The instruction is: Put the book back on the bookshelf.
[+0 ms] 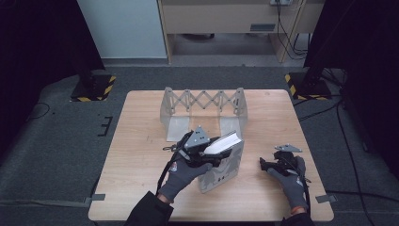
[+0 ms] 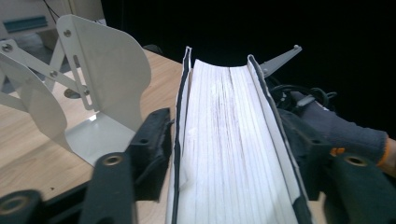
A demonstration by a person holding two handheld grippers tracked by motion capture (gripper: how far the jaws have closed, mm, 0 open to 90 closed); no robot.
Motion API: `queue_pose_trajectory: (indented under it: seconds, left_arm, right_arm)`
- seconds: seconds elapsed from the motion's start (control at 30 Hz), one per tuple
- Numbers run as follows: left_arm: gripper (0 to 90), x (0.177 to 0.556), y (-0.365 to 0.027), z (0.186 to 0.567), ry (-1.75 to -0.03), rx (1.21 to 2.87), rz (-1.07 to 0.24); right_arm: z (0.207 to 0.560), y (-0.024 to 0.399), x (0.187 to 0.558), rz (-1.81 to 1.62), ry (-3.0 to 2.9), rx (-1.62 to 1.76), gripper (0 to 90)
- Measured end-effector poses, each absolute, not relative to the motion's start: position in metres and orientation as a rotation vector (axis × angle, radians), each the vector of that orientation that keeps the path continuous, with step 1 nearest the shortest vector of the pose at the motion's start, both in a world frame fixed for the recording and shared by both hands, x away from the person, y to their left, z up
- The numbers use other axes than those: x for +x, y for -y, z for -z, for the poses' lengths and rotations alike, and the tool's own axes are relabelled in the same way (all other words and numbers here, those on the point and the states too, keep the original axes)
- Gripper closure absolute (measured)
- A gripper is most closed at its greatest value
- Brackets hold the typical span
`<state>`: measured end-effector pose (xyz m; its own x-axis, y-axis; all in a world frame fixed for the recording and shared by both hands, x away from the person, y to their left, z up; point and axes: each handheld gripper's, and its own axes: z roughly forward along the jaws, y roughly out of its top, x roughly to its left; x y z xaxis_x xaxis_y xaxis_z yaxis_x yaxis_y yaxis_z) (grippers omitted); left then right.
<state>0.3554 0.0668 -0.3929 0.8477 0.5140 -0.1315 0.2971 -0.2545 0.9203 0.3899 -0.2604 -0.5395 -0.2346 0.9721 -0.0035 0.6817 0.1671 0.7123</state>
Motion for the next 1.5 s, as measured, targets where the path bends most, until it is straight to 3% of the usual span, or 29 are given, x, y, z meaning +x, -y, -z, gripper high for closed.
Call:
queue_pose_trajectory:
  seconds: [0.27,0.97,1.5]
  left_arm:
    - [49.3,0.353,-0.066,0.393,-0.612,1.844,-0.253]
    - [51.9,0.352,-0.066,0.391,-0.668,1.829,-0.294]
    - [52.1,0.346,-0.126,0.371,-0.789,1.749,-0.355]
  right_arm:
    - [0.54,0.26,0.39,-0.827,-1.985,1.56,3.6]
    - [0.539,0.26,0.39,-0.828,-1.985,1.56,3.6]
    - [0.539,0.26,0.39,-0.828,-1.985,1.56,3.6]
